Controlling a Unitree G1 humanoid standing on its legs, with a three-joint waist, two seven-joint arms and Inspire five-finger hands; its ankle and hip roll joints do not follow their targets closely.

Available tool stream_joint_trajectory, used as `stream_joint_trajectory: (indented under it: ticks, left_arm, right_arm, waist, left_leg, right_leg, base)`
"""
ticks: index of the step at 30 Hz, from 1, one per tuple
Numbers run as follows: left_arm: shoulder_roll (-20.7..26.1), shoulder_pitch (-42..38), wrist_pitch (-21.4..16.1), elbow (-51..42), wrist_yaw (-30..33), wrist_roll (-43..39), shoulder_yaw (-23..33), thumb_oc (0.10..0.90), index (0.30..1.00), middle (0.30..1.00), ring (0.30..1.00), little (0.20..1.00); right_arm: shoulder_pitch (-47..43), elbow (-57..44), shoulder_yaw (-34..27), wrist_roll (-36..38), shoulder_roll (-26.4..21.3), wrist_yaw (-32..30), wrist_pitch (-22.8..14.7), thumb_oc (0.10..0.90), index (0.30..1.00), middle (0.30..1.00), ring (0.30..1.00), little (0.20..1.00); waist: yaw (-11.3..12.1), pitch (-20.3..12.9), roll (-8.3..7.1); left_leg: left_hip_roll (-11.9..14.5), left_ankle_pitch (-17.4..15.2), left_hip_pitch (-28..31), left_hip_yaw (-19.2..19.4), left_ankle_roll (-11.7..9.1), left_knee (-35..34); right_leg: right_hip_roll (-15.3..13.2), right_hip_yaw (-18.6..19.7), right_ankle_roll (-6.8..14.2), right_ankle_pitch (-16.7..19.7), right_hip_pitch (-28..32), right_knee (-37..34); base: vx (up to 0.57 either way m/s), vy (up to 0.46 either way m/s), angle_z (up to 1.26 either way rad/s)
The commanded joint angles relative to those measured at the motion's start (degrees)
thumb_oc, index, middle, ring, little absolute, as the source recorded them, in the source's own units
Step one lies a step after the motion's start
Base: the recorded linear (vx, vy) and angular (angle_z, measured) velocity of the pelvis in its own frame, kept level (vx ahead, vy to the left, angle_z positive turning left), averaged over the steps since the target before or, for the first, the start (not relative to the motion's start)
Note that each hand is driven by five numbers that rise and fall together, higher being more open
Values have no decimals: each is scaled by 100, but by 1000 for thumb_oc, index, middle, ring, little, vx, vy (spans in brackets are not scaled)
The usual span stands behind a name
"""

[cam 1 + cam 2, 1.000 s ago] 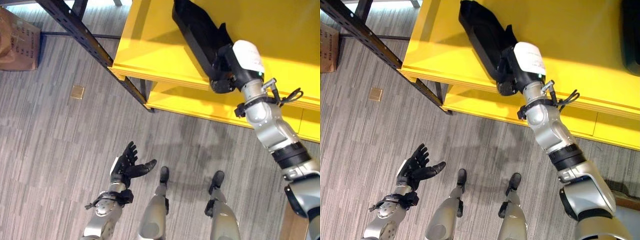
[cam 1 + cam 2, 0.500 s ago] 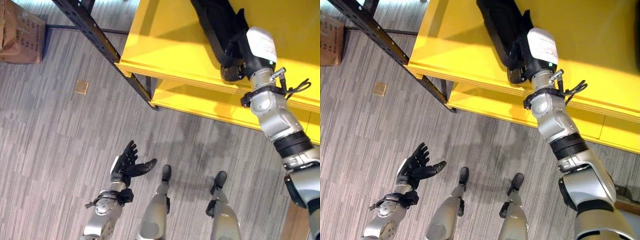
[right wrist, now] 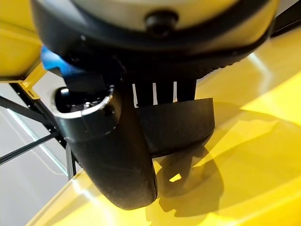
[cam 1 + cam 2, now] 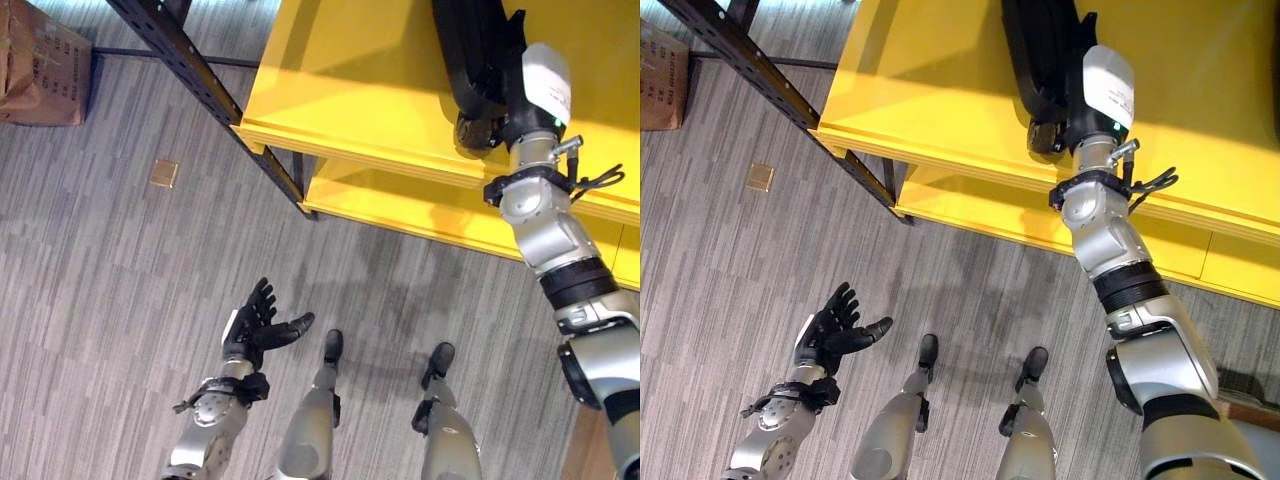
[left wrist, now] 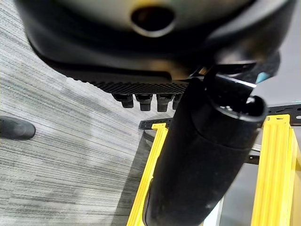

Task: Move parts from the plastic box to the shelf.

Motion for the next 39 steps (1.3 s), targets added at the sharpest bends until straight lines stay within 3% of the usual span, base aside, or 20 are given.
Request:
stream_joint_trajectory:
  ticks: [1, 9, 28, 34, 39]
  left_arm:
    - [401, -6, -423, -616, 121, 15, -84, 900, 1000, 1000, 1000, 1000]
    - [433, -22, -408, -593, 149, 63, -81, 900, 1000, 1000, 1000, 1000]
    - [463, -47, -366, -486, 13, 104, -24, 900, 1000, 1000, 1000, 1000]
    - [453, -43, -380, -463, -6, 86, -8, 900, 1000, 1000, 1000, 1000]
    - [443, -20, -397, -447, -64, 49, -1, 900, 1000, 1000, 1000, 1000]
  right_arm:
    - [-618, 148, -6, 218, -86, -361, -30, 400, 300, 300, 300, 300]
    - [-394, 133, -246, 403, -45, -506, -13, 400, 300, 300, 300, 300]
    - [-337, -8, -396, 445, -643, -451, -55, 400, 300, 300, 300, 300]
    - [-517, 24, -206, 375, -815, -345, -85, 400, 300, 300, 300, 300]
    - [-881, 140, 354, 153, -1003, 55, -214, 400, 300, 300, 300, 300]
  waist:
    - [8, -110, -212]
    - [-125, -99, -284]
    - [-453, -140, -428]
    - [-468, -135, -478]
    - [-432, -124, -499]
  left_leg:
    - [162, -242, 458, 85, 40, -153]
    - [199, -259, 523, 164, 9, -153]
    - [277, -318, 732, 440, -19, -153]
    - [288, -332, 763, 503, -17, -153]
    - [287, -318, 772, 504, -14, -153]
  right_leg:
    - [-484, 145, 426, -22, 219, 272]
    - [-439, 255, 424, -2, 229, 200]
    - [-320, 566, 395, -24, 88, 309]
    - [-290, 630, 389, -22, 38, 334]
    - [-298, 637, 393, -10, 13, 360]
  base:
    - [0, 0, 0]
    - [0, 0, 0]
    - [-2, -9, -10]
    - [6, -11, -4]
    - [13, -13, -6]
